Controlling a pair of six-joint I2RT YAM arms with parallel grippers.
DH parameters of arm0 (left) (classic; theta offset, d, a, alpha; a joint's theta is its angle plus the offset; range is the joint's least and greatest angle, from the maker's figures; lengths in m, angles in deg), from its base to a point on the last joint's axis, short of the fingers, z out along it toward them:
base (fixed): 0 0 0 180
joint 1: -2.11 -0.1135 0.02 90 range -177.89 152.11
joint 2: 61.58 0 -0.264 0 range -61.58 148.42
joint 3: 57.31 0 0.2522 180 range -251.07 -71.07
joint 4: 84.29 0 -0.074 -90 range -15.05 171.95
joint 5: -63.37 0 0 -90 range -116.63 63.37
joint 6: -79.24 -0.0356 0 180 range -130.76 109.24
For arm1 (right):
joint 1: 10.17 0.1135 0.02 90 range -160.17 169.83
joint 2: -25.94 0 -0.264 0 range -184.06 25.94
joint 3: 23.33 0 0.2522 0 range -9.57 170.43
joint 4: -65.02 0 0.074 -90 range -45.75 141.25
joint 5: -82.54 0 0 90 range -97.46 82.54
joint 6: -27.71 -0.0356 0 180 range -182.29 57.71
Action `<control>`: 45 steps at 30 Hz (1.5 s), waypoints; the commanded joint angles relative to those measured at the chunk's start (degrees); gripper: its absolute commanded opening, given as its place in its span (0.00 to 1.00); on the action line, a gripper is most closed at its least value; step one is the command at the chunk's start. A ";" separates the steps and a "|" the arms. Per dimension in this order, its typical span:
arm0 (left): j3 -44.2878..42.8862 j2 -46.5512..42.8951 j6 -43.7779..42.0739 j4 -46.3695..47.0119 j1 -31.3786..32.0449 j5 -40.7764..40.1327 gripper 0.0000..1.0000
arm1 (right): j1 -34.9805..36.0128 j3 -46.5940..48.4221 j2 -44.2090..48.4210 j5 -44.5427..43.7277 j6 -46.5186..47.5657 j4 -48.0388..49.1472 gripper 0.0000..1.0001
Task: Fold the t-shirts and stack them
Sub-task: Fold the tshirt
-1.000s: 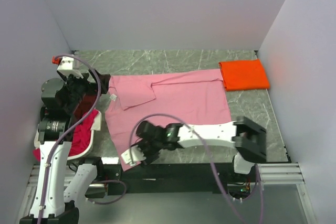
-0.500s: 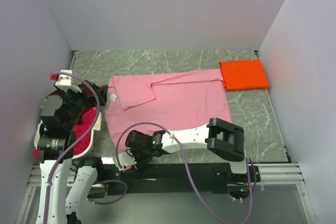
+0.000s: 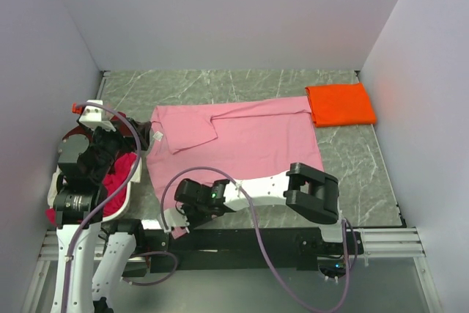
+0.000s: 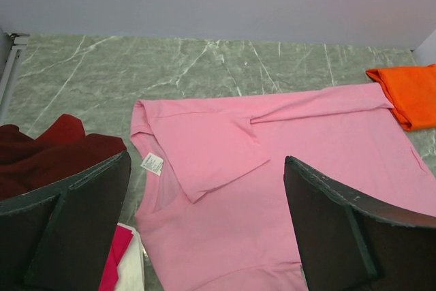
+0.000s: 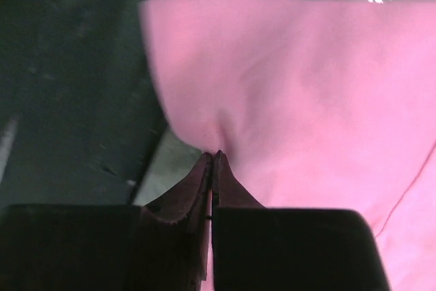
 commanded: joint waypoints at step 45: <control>-18.17 69.60 -39.67 -4.39 21.10 4.95 0.57 | -61.93 9.58 14.76 40.16 -3.58 -21.27 0.55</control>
